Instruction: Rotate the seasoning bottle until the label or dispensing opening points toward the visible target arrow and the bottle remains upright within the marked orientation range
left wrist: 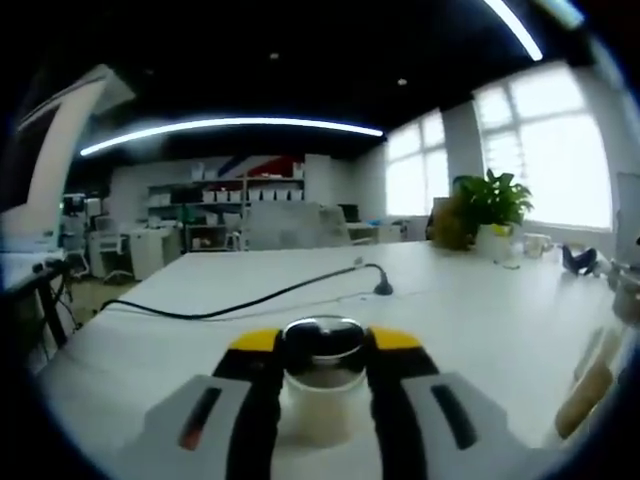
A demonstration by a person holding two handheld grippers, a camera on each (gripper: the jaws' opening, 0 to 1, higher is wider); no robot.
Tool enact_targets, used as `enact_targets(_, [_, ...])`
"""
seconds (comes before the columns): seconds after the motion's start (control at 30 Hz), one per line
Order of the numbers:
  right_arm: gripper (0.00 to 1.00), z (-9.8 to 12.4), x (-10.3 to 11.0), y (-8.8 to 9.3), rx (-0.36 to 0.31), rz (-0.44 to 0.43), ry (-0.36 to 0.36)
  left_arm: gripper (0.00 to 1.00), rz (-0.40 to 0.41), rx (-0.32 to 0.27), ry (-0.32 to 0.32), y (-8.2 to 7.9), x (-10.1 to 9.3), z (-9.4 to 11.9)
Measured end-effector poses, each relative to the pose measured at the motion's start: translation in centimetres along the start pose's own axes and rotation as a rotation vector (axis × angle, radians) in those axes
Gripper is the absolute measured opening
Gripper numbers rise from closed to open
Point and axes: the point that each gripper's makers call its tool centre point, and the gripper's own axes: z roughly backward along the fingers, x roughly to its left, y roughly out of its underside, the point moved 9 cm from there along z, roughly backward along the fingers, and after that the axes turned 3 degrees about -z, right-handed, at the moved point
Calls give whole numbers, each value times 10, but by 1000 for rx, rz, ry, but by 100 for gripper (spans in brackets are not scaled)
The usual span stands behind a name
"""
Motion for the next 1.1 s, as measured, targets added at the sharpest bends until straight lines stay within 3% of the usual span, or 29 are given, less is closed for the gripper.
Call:
enact_targets(0.23, [83,0,-1,0,2,-2,2,33,-70,-28,25,-11,2,21])
enact_targets(0.37, [83,0,0,0,4,-1,2,33,-27,-52,60,-20,7,35])
enact_targets(0.43, [83,0,0,0,2,0,0,33,-29,-54,117,-21,7,42])
enact_targets(0.53, [83,0,1,0,3,0,1,33,18,-66,146,-22,10,55])
enact_targets(0.87, [83,-2,1,1,10,-4,-2,33,30,-73,215,-15,12,109])
enact_targets(1.1, [83,-2,1,1,9,-5,-2,33,-66,-86,261,-14,1,139])
